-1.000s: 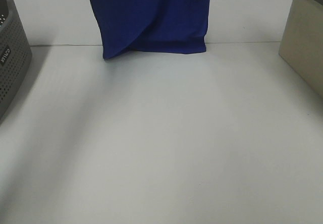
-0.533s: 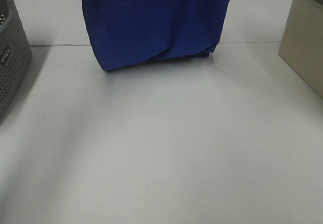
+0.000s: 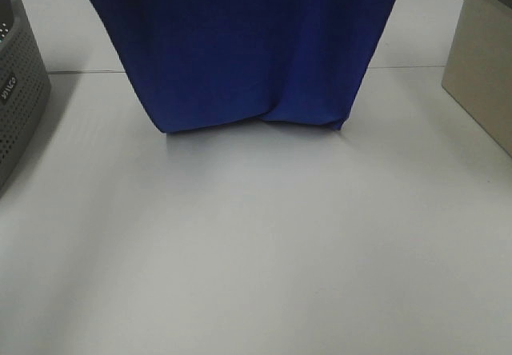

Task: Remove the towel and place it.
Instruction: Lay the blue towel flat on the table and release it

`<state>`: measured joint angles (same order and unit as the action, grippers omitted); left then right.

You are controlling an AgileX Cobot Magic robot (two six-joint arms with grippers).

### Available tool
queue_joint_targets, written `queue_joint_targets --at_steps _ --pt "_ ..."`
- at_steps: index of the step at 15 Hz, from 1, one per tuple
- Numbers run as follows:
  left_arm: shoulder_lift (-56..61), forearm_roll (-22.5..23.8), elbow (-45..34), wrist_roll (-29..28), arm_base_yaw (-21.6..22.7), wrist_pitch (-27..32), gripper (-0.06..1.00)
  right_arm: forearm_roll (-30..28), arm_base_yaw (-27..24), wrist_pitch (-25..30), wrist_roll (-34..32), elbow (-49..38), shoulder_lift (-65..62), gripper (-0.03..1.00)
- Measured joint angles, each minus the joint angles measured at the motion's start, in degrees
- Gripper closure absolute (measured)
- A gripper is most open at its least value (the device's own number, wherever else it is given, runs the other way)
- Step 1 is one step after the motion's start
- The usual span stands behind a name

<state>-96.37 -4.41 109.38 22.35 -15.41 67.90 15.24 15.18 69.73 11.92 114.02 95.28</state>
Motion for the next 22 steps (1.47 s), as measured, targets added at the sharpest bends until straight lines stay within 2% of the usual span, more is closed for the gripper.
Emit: queue_joint_targets --at_steps 5,12,17,22 --pt "14.3 -3.7 -16.3 -0.3 -0.3 -0.5 0.94 3.1 0.7 -0.5 0.0 -17.2 -11.5 0.95" --pt "30.1 -10.6 -35.2 -0.3 -0.4 -1.5 0.94 5.8 0.7 -1.2 0.1 -35.0 -23.7 0.95" --pt "33.1 -16.8 -47.7 -0.2 -0.4 -1.7 0.94 7.2 0.7 -1.2 0.1 -47.0 -32.5 0.95" --pt "33.3 -19.6 -57.4 0.2 -0.2 -1.6 0.94 9.7 0.5 -1.5 -0.4 -58.3 -34.4 0.95"
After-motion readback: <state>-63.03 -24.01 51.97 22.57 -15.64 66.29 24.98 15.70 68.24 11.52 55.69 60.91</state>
